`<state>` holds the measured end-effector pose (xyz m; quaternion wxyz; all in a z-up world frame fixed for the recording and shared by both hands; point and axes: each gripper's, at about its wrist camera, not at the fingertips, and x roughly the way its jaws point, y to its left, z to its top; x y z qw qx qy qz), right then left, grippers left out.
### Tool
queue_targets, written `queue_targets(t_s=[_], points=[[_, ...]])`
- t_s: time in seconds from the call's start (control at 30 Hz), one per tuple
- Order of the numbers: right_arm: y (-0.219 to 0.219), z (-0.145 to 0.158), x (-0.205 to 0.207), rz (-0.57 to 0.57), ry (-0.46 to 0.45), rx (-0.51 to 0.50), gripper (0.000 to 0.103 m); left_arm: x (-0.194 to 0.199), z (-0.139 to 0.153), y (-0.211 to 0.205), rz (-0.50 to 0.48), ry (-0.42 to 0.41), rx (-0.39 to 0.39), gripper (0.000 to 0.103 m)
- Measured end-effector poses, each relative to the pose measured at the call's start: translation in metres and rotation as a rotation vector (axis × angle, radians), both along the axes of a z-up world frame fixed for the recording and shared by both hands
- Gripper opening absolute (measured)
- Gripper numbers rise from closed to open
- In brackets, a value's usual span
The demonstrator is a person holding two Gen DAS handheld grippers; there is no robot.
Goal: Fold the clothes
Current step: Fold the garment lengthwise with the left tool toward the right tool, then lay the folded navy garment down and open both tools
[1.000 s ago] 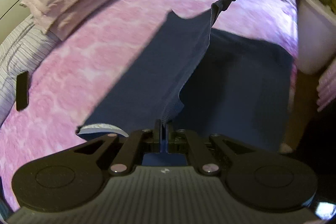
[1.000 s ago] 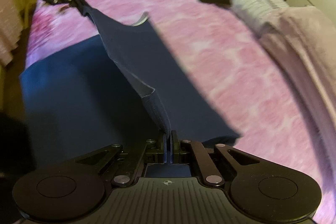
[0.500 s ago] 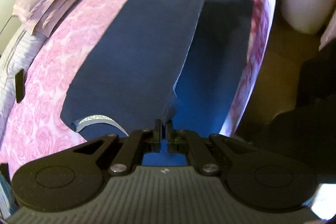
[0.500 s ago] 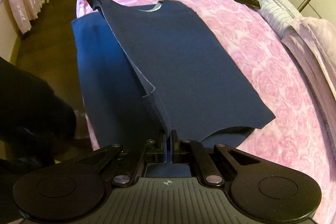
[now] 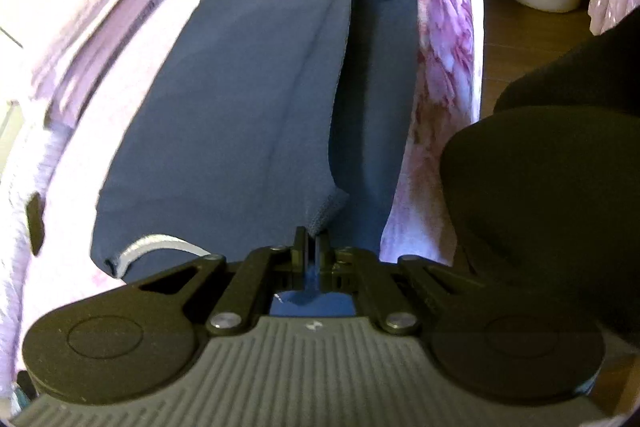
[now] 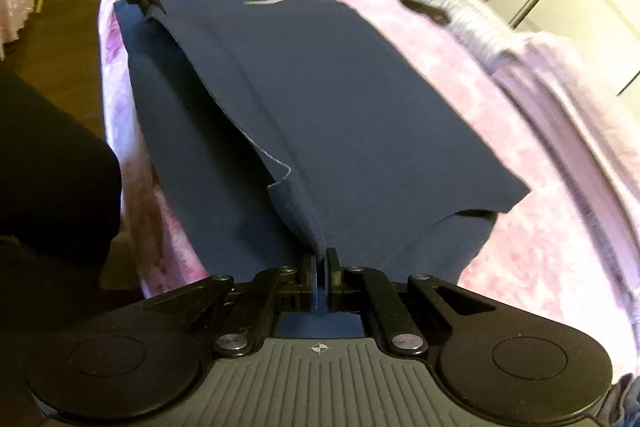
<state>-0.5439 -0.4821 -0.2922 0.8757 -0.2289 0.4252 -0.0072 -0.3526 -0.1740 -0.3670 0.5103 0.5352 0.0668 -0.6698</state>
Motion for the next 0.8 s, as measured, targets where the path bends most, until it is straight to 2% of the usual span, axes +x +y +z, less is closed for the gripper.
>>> queue_targets(t_s=[0.27,0.4,0.5,0.63,0.67,0.8], points=[[0.04,-0.002,-0.021,0.003,-0.092,-0.188,0.001,-0.005,-0.004,0.036,-0.037,-0.058,-0.139,0.0],[0.072,-0.022,-0.028,-0.011,-0.075,-0.271,0.001,-0.011,-0.023,0.055,-0.077,-0.118,-0.189,0.0],[0.085,-0.041,-0.024,-0.035,-0.017,-0.326,0.001,-0.011,-0.029,0.055,-0.061,-0.13,-0.207,0.0],[0.101,-0.058,-0.013,-0.042,0.071,-0.461,0.002,-0.005,-0.033,0.051,-0.021,-0.099,-0.198,0.003],[0.105,-0.058,-0.012,-0.052,0.084,-0.469,0.002,-0.003,-0.031,0.054,-0.016,-0.084,-0.194,0.005],[0.117,-0.045,-0.021,-0.129,0.063,-0.394,0.002,0.01,-0.017,0.073,0.032,0.015,-0.19,0.008]])
